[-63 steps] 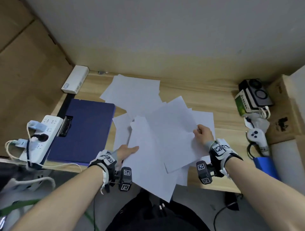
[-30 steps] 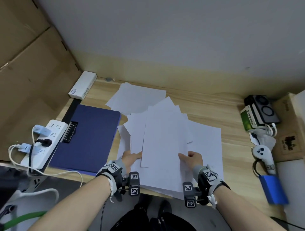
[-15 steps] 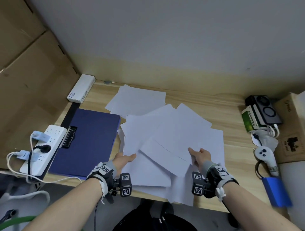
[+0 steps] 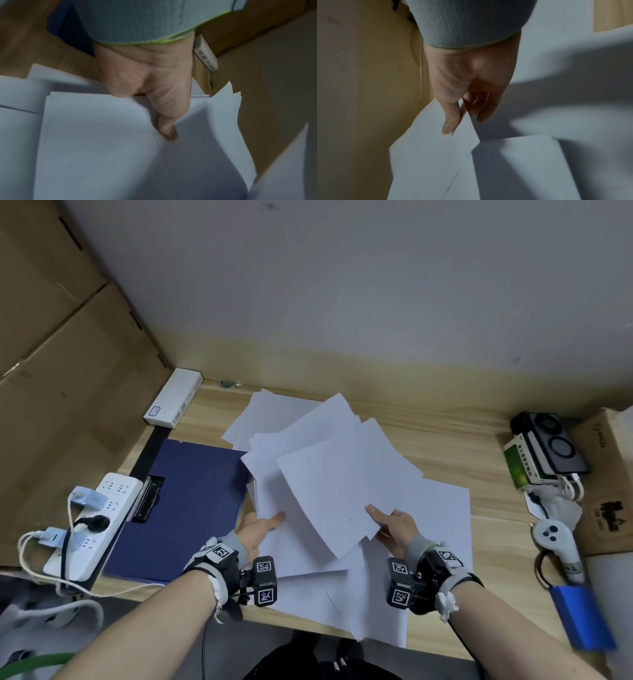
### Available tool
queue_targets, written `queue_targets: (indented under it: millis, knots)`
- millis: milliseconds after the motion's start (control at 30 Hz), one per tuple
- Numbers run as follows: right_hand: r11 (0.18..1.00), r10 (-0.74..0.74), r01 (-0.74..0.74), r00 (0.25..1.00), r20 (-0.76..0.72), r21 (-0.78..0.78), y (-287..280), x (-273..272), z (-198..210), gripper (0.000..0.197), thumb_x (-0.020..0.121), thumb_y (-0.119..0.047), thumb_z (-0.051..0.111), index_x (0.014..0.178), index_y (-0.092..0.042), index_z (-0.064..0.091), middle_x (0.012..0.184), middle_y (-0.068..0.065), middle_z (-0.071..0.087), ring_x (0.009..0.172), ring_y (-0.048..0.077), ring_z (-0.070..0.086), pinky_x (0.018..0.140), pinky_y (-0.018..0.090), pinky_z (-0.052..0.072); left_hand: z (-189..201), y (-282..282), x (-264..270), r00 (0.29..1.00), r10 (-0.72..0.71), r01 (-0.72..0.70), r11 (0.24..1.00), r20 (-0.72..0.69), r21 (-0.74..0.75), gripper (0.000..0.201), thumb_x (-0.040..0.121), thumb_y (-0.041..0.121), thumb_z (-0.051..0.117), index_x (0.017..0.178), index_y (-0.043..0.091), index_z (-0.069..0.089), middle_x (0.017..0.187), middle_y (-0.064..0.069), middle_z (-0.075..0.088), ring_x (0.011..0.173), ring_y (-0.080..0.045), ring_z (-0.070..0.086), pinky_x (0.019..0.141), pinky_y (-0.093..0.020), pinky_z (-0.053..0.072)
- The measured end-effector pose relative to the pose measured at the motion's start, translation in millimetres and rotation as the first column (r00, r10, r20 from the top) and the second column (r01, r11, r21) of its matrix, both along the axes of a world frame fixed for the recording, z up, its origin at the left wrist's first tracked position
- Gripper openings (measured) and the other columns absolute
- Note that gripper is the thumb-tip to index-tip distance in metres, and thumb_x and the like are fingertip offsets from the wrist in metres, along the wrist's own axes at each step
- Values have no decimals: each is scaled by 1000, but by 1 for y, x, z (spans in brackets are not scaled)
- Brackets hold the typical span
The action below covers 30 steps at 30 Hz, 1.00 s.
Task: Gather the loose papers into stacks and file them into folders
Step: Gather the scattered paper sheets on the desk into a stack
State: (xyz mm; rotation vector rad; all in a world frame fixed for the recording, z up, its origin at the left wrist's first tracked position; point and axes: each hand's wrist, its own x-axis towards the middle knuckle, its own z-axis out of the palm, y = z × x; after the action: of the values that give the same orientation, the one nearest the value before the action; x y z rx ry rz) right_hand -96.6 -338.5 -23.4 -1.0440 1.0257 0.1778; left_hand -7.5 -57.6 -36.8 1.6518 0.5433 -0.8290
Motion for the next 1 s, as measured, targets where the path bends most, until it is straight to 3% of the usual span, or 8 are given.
queue_targets:
  millis: [67, 167, 300, 367, 467, 567, 767, 1000]
  knots:
    - [1000, 27, -27, 999, 26, 3, 3, 5, 2, 22, 82, -6, 75, 70, -14, 59, 84, 9, 74, 77, 22, 69, 68, 30, 53, -20, 0, 7, 1000, -6, 7, 999, 31, -31, 87, 55, 48, 91, 126, 11, 57, 125, -6, 66, 118, -31, 61, 102, -51, 46]
    - [999, 33, -34, 998, 47, 24, 5, 12, 1, 14, 80, -9, 78, 90, -9, 67, 87, 5, 76, 78, 18, 70, 63, 26, 54, -11, -6, 9, 997, -73, 73, 997, 15, -36, 65, 68, 34, 87, 120, 4, 63, 114, -10, 72, 115, -30, 63, 104, -49, 46]
    - [998, -45, 44, 999, 19, 43, 1, 17, -4, 36, 75, -14, 83, 105, -6, 66, 90, 7, 75, 76, 18, 71, 59, 24, 54, -53, 2, 18, 989, -142, 142, 990, -40, 6, 107, 46, 65, 88, 129, 9, 50, 124, -4, 65, 116, -23, 62, 102, -45, 48]
    - [997, -75, 74, 997, 16, 26, -1, 17, -3, 41, 73, -14, 84, 106, -3, 64, 94, 10, 75, 80, 21, 72, 63, 27, 56, -60, 6, 20, 988, -141, 139, 990, -65, -32, 114, 45, 61, 91, 134, 6, 44, 126, -6, 63, 117, -25, 61, 103, -46, 47]
    - [982, -162, 162, 987, 11, -92, -8, 18, -3, 36, 69, -13, 86, 95, -6, 63, 94, 11, 74, 85, 28, 72, 79, 38, 59, 4, -10, 6, 979, -182, 170, 978, -95, -117, 73, 73, 30, 86, 130, -1, 53, 119, -15, 69, 110, -30, 67, 97, -50, 51]
    - [942, -235, 231, 972, 12, -243, -15, 19, -4, 30, 64, -19, 87, 86, -9, 68, 93, 10, 76, 84, 28, 71, 88, 44, 57, 14, -14, 2, 967, -246, 229, 955, -71, -186, 36, 85, 14, 74, 115, -2, 65, 110, -17, 73, 101, -30, 71, 91, -47, 55]
    - [884, -316, 297, 949, 6, -361, -43, 11, 3, 20, 76, -14, 80, 75, -13, 60, 80, 6, 65, 63, 21, 55, 60, 31, 49, 5, 3, 3, 974, -225, 224, 974, -22, -20, 35, 83, 19, 77, 111, 5, 63, 110, -11, 70, 103, -28, 67, 98, -47, 52]
    - [924, 203, -249, 963, -179, -289, -49, -12, -13, 28, 70, -9, 85, 87, -6, 63, 79, 11, 66, 74, 26, 58, 67, 37, 41, -12, 20, 16, 975, -197, 207, 973, -104, 103, 67, 82, 24, 76, 137, 7, 42, 129, -14, 59, 113, -35, 61, 96, -51, 52]
